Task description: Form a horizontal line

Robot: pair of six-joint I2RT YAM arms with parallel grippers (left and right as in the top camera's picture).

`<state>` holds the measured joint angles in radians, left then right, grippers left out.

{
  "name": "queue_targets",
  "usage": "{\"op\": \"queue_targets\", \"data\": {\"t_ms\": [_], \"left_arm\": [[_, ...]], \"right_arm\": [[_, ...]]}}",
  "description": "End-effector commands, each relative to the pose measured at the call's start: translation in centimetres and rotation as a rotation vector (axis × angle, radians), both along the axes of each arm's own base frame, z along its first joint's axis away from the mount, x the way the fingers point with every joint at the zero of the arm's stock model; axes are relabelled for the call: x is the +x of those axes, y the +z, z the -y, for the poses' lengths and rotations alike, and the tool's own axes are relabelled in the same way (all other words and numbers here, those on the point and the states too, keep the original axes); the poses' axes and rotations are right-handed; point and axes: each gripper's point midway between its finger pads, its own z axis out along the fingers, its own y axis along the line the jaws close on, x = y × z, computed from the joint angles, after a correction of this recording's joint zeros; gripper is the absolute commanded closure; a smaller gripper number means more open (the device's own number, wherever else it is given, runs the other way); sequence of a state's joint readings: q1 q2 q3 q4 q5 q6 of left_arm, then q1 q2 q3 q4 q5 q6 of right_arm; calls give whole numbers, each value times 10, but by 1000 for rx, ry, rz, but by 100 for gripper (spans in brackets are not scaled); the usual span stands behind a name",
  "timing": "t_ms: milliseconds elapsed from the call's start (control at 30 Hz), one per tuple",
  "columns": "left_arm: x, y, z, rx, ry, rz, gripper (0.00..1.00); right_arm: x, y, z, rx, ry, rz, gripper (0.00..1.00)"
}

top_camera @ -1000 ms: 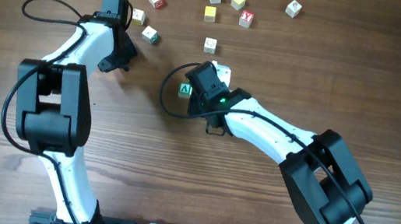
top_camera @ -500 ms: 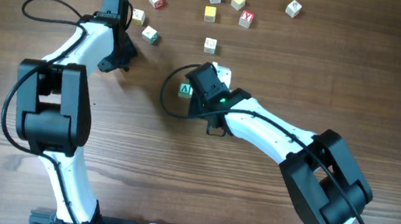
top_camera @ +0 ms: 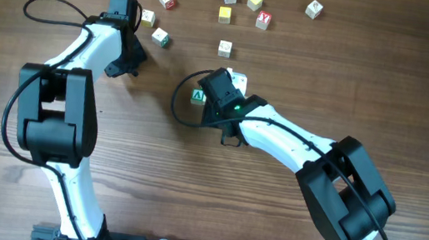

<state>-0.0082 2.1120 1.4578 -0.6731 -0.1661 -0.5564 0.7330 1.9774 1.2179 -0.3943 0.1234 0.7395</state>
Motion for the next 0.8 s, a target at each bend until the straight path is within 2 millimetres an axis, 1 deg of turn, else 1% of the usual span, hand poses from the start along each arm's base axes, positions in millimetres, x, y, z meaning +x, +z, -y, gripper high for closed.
{"op": "queue_targets", "data": {"t_ms": [0,767], "left_arm": [[-1,-6,1,-7,8,-10,90],[-1,-6,1,-7,8,-10,90]], "right_arm": [[0,-6,0,1,5,-10,96],[4,-4,1,-2,-3,8,96]]}}
